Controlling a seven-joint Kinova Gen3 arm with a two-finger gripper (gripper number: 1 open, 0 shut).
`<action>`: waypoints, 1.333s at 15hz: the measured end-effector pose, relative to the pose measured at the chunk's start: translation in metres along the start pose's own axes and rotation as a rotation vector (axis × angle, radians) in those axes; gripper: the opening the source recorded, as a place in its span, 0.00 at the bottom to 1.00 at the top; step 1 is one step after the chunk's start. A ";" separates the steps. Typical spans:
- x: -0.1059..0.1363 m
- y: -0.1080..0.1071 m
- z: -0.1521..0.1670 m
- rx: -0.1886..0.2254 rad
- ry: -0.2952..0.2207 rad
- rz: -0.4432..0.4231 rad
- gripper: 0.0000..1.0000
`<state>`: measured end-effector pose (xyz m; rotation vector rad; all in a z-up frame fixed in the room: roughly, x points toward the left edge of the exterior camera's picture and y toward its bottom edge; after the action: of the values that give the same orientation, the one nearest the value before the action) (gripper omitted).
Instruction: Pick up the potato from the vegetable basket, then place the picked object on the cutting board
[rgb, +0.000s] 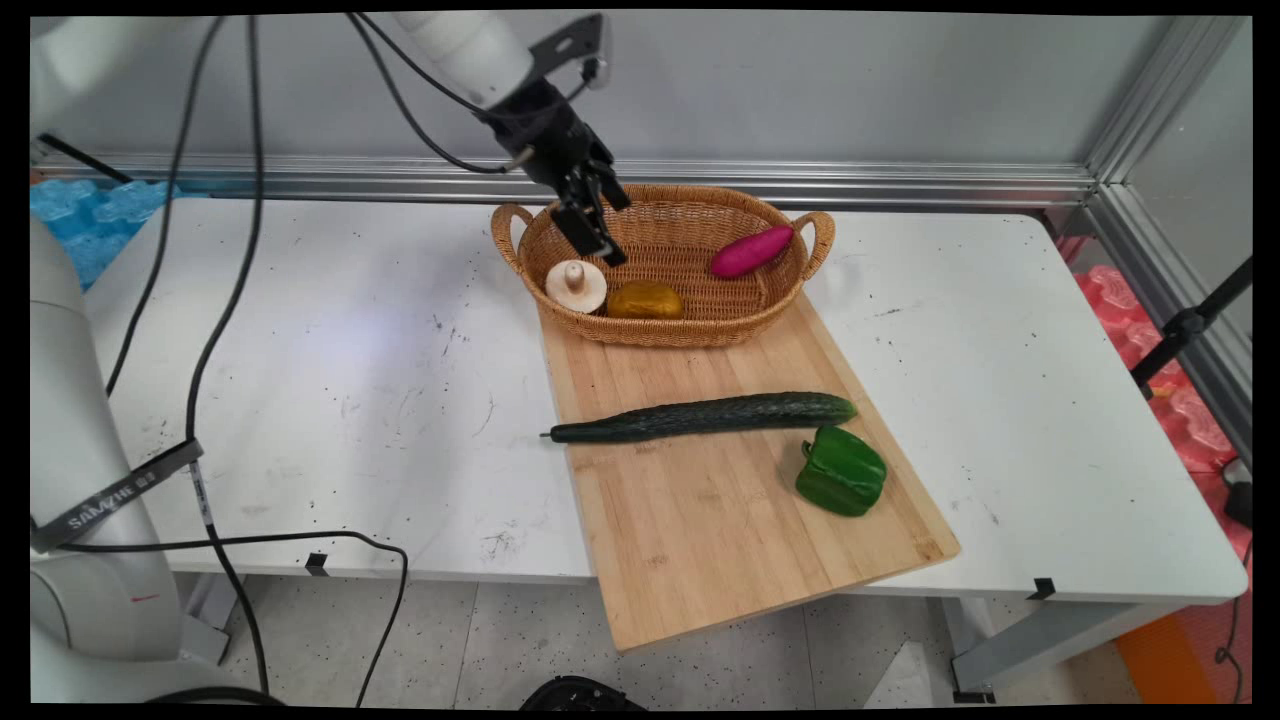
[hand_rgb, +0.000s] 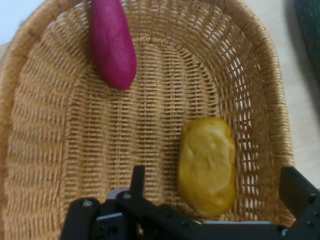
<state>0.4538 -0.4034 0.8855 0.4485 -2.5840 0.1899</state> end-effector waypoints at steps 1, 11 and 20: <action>0.000 -0.003 0.006 -0.008 0.001 0.007 1.00; -0.007 -0.028 0.080 -0.122 -0.018 0.079 1.00; -0.005 -0.043 0.102 -0.154 -0.016 0.128 0.00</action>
<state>0.4263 -0.4644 0.7969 0.2302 -2.6211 0.0309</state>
